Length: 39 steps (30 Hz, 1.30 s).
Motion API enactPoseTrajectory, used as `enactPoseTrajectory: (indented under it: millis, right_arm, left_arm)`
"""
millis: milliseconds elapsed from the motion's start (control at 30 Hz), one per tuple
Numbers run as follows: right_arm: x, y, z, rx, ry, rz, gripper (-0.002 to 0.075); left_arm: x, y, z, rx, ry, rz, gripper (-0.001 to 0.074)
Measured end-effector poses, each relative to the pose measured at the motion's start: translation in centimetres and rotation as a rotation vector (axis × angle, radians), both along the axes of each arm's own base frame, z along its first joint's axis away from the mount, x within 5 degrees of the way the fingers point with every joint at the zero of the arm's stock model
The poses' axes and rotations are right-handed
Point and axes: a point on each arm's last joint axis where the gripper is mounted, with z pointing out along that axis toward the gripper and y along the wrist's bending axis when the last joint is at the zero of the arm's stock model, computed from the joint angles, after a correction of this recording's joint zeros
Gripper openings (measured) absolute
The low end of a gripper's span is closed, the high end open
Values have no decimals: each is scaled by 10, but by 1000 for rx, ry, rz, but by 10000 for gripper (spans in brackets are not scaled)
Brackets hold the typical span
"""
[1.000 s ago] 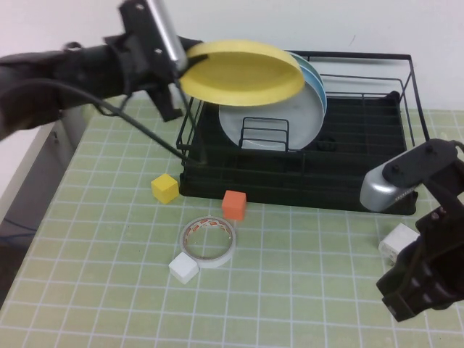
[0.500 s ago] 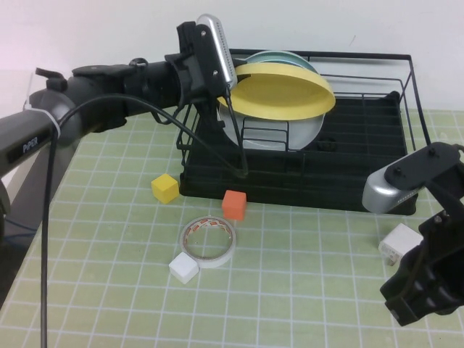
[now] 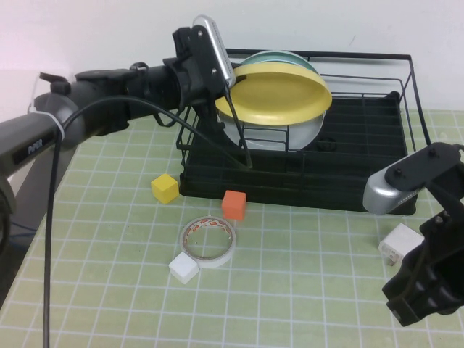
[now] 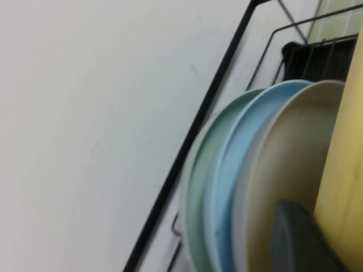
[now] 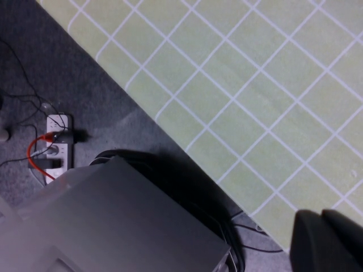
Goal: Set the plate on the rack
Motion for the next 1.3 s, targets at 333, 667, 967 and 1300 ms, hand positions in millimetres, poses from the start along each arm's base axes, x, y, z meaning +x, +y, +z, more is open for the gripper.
enactPoseTrajectory:
  millis: [333,667,967,1300]
  right_arm:
    - [0,0,0,-1,-1,0,2]
    - [0,0,0,0,1,-3,1]
    - [2,1,1,14,-22,-9,1]
    - [2,1,1,22,-15,-33,1]
  left_arm:
    - [8,-3,-33,-27,126,30,143]
    - [2,-5,-21,-100,167,4,422]
    - [-12,8,50,-302,225,136,174]
    - [4,42,33,-470,378,628,4]
